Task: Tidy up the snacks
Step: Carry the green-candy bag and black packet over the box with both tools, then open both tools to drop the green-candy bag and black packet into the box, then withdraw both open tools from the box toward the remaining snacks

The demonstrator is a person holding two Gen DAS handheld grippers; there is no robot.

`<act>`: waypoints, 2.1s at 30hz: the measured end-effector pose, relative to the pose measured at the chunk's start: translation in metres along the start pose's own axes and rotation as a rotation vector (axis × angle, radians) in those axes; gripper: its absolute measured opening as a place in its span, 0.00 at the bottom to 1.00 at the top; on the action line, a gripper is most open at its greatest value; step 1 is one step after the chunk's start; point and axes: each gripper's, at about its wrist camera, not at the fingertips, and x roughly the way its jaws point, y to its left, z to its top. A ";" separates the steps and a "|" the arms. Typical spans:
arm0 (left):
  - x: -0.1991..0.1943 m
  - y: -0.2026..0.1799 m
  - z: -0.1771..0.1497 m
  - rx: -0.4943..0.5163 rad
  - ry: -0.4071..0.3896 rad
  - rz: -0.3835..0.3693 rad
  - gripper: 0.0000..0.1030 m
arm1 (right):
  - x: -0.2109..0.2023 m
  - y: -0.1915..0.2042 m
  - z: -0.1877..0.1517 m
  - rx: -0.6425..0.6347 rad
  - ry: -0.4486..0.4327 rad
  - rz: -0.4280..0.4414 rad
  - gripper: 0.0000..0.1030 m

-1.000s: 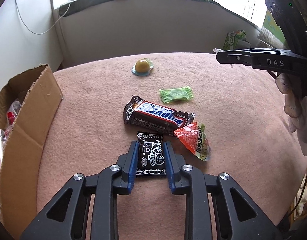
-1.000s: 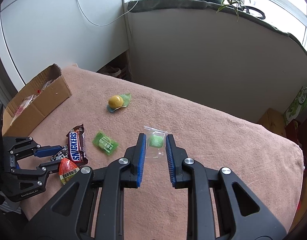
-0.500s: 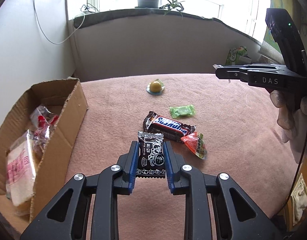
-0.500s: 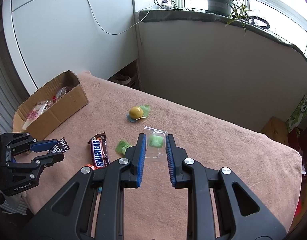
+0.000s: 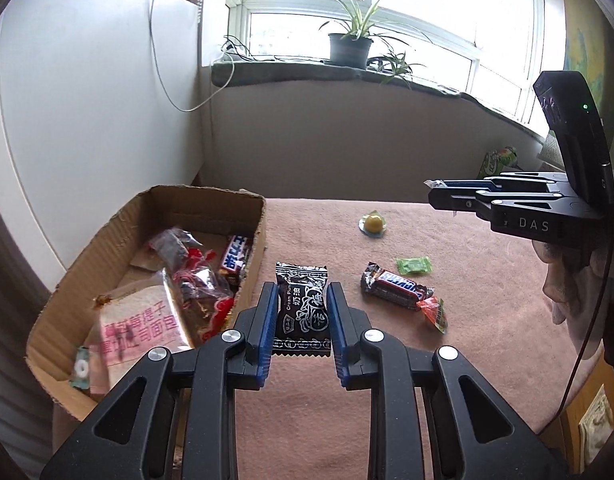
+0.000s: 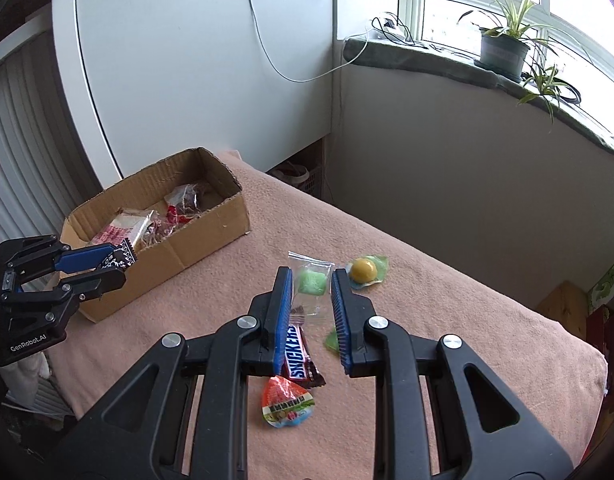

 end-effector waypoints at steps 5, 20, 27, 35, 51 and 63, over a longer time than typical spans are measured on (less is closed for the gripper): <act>-0.011 0.024 0.003 -0.032 -0.028 0.036 0.22 | 0.010 0.028 0.017 -0.045 -0.006 0.028 0.20; -0.014 0.088 0.006 -0.117 -0.050 0.139 0.22 | 0.061 0.091 0.067 -0.102 0.021 0.131 0.20; 0.000 0.112 0.002 -0.163 -0.025 0.169 0.22 | 0.092 0.111 0.080 -0.110 0.062 0.155 0.20; 0.009 0.125 -0.001 -0.186 -0.007 0.183 0.22 | 0.123 0.126 0.088 -0.116 0.105 0.158 0.20; 0.008 0.124 0.001 -0.189 -0.007 0.194 0.47 | 0.120 0.128 0.089 -0.113 0.087 0.146 0.66; -0.011 0.103 0.004 -0.175 -0.048 0.185 0.48 | 0.061 0.098 0.068 -0.068 0.014 0.114 0.75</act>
